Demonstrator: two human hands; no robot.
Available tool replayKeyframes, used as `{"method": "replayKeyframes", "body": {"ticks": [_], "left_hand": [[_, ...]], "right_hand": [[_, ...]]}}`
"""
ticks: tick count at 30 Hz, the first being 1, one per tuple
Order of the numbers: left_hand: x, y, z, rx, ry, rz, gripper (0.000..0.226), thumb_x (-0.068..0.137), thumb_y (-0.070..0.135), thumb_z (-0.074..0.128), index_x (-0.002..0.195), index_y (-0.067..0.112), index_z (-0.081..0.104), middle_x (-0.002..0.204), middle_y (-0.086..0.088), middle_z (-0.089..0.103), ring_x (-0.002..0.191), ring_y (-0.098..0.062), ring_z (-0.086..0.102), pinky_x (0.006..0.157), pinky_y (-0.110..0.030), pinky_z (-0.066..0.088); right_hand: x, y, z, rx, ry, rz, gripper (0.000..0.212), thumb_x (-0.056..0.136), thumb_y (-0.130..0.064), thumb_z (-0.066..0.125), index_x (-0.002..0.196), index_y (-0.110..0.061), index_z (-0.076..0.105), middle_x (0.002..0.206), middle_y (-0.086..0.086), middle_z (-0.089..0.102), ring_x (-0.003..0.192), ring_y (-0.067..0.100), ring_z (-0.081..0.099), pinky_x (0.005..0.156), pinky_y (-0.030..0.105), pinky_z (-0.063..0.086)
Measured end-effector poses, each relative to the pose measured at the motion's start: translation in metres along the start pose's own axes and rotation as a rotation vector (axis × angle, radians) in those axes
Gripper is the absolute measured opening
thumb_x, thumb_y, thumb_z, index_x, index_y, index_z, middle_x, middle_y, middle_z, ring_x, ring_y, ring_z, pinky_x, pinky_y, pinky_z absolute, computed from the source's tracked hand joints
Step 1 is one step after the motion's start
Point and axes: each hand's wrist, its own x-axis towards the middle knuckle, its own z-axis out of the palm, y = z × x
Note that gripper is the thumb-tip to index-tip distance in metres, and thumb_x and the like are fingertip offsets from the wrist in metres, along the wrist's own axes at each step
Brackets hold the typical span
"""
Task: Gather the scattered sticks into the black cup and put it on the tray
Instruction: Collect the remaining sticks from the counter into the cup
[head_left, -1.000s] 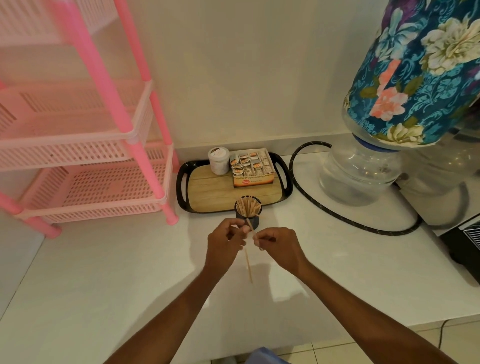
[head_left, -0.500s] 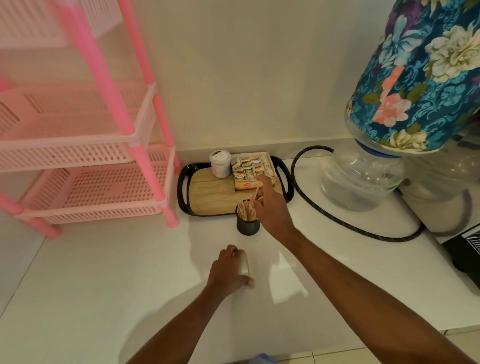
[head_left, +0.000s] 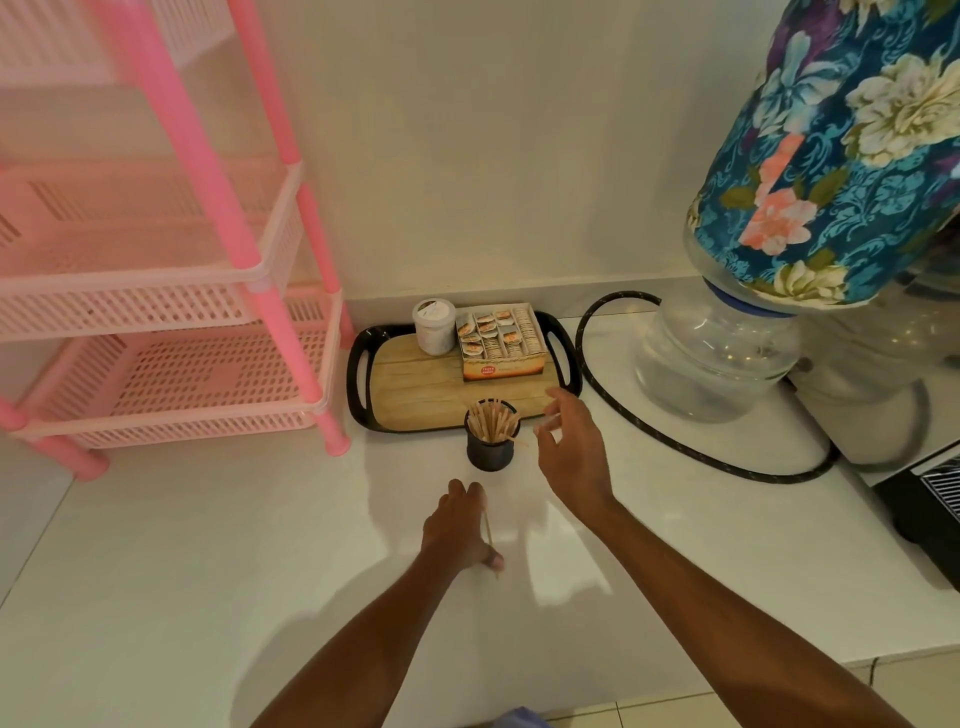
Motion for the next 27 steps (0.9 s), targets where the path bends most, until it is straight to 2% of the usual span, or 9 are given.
{"method": "replayKeyframes", "body": {"ticks": [3,5,7,9,12,15,18,22,27], "left_hand": [[0.004,0.002,-0.004,-0.01,-0.013,-0.008,0.093,0.055,0.055,0.099,0.125,0.021,0.049,0.125,-0.003,0.05,0.114,-0.021,0.057,0.093,-0.038,0.057],[0.006,0.002,-0.005,-0.007,-0.014,-0.007,0.092,0.056,0.056,0.099,0.124,0.021,0.05,0.125,-0.003,0.05,0.112,-0.021,0.058,0.093,-0.038,0.057],[0.005,0.002,-0.005,-0.009,-0.013,-0.011,0.091,0.056,0.055,0.099,0.124,0.019,0.05,0.125,-0.004,0.05,0.112,-0.022,0.057,0.093,-0.039,0.057],[0.004,0.002,-0.005,-0.016,-0.013,-0.012,0.091,0.056,0.053,0.099,0.124,0.018,0.051,0.126,-0.005,0.049,0.115,-0.024,0.057,0.094,-0.041,0.056],[0.003,0.001,-0.006,-0.039,-0.011,0.007,0.09,0.056,0.052,0.099,0.123,0.015,0.052,0.126,-0.007,0.049,0.115,-0.025,0.057,0.094,-0.041,0.056],[0.002,0.0,-0.007,-0.054,0.001,0.011,0.083,0.059,0.048,0.099,0.121,0.016,0.055,0.125,-0.007,0.05,0.112,-0.025,0.057,0.091,-0.039,0.056],[0.002,-0.002,-0.007,-0.074,0.002,0.017,0.074,0.064,0.045,0.098,0.119,0.016,0.057,0.122,-0.006,0.051,0.109,-0.025,0.06,0.091,-0.038,0.056],[0.004,-0.006,-0.008,-0.186,0.037,0.041,0.044,0.081,0.032,0.087,0.113,0.015,0.062,0.119,-0.006,0.054,0.102,-0.024,0.063,0.087,-0.035,0.054],[0.007,-0.005,-0.01,-0.421,0.023,0.016,0.015,0.094,0.012,0.073,0.107,0.006,0.069,0.109,-0.009,0.073,0.097,-0.025,0.067,0.087,-0.032,0.055]], "right_hand": [[-0.023,0.015,0.0,0.022,0.084,0.058,0.042,0.097,-0.013,0.069,0.135,-0.024,0.054,0.108,-0.01,0.061,0.089,0.004,0.061,0.08,0.025,0.055],[-0.039,0.026,0.004,-0.008,0.052,0.126,0.031,0.095,-0.01,0.07,0.121,-0.023,0.06,0.096,-0.007,0.061,0.085,0.005,0.062,0.08,0.032,0.059],[-0.056,0.039,0.011,-0.033,-0.143,0.21,0.022,0.092,-0.01,0.076,0.107,-0.02,0.064,0.088,-0.002,0.064,0.08,0.011,0.065,0.082,0.038,0.06],[-0.074,0.046,0.018,-0.073,-0.437,0.231,0.025,0.082,-0.017,0.088,0.095,-0.018,0.067,0.079,-0.002,0.066,0.07,0.01,0.062,0.077,0.038,0.06],[-0.098,0.048,0.035,-0.244,-0.67,0.185,0.036,0.071,-0.036,0.093,0.091,-0.023,0.066,0.088,-0.005,0.069,0.079,0.014,0.064,0.073,0.031,0.054],[-0.104,0.044,0.047,-0.323,-0.629,0.21,0.027,0.076,-0.033,0.085,0.09,-0.027,0.063,0.096,-0.005,0.073,0.09,0.021,0.069,0.082,0.034,0.058],[-0.103,0.04,0.051,-0.396,-0.626,0.197,0.034,0.076,-0.037,0.085,0.098,-0.029,0.061,0.099,-0.008,0.072,0.091,0.019,0.068,0.079,0.032,0.054],[-0.103,0.037,0.052,-0.442,-0.624,0.186,0.046,0.075,-0.046,0.088,0.107,-0.033,0.057,0.104,-0.009,0.07,0.092,0.018,0.067,0.074,0.028,0.047],[-0.105,0.034,0.053,-0.447,-0.621,0.2,0.049,0.076,-0.046,0.088,0.11,-0.036,0.055,0.105,-0.009,0.07,0.09,0.016,0.066,0.073,0.027,0.046]]}}
